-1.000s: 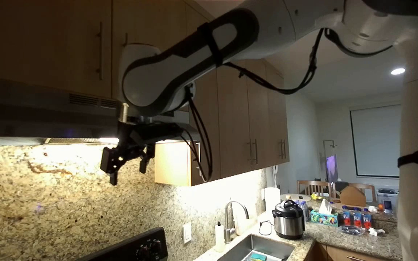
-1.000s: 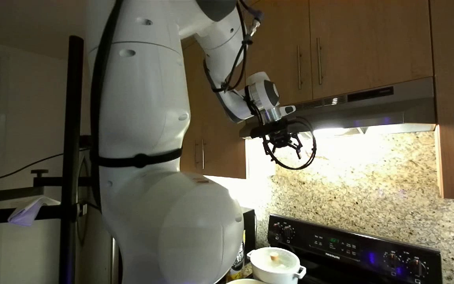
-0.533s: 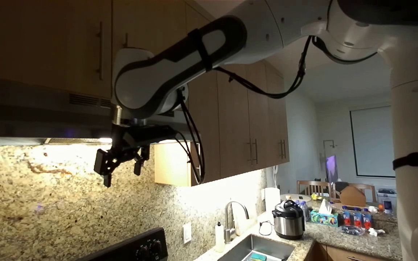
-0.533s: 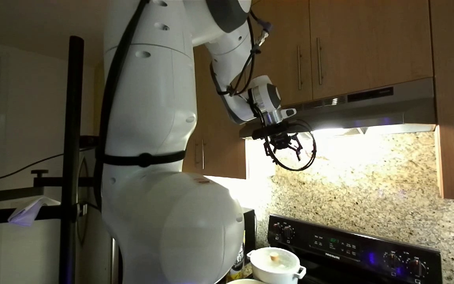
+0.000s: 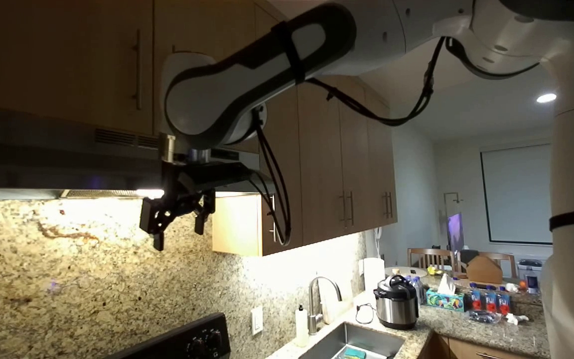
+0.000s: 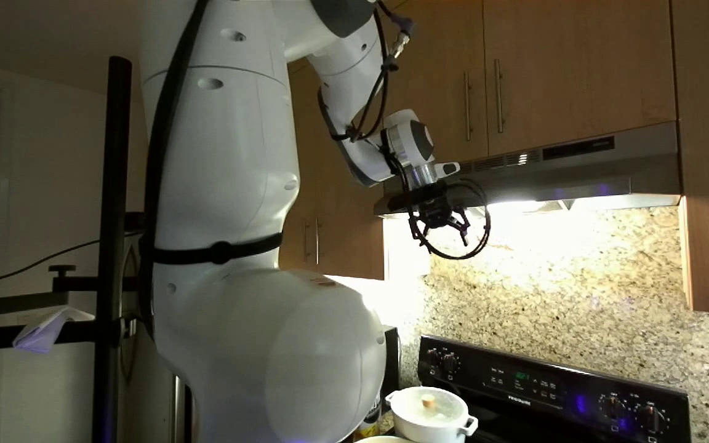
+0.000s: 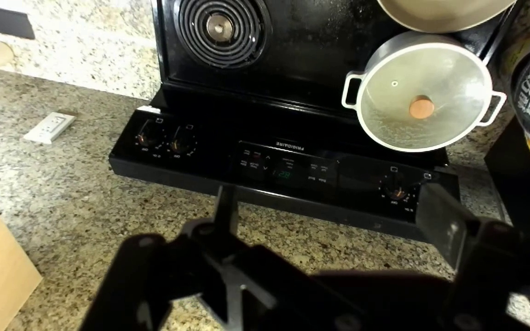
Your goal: Push the switch on the black part of the oven filter to the left
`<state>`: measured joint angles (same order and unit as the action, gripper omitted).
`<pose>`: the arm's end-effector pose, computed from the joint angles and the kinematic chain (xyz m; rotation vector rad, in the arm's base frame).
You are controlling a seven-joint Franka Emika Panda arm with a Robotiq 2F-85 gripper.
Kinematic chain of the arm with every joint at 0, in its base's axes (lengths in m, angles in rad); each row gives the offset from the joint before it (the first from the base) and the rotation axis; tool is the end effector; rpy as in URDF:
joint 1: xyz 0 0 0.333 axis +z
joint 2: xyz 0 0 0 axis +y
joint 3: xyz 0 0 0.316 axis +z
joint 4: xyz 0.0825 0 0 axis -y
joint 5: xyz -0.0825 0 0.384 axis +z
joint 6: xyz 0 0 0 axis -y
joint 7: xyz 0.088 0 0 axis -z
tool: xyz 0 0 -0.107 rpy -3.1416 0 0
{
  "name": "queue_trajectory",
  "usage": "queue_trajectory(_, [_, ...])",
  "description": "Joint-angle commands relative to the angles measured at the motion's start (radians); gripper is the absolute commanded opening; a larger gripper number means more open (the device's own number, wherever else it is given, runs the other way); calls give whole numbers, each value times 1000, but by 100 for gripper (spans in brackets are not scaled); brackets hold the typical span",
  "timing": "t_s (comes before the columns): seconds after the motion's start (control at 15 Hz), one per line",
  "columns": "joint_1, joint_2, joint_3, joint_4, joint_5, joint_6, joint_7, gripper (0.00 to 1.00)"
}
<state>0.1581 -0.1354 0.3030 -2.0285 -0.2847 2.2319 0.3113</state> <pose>0.4930 0.2431 0.5402 2.9005 0.4266 0.6154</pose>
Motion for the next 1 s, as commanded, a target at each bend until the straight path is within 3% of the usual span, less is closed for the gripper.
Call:
queue_trajectory(0.0, [14,-132,-12,-87,13,-67,47,100])
queue_trajectory(0.4, [-46,-225,27,-82,-142,73,211,100])
queue_trajectory(0.73, [-129,-285,63,-44,-312,81,331,100])
queue_trajectory(0.93, [-151,-276,46,-30,-363,223,336,100])
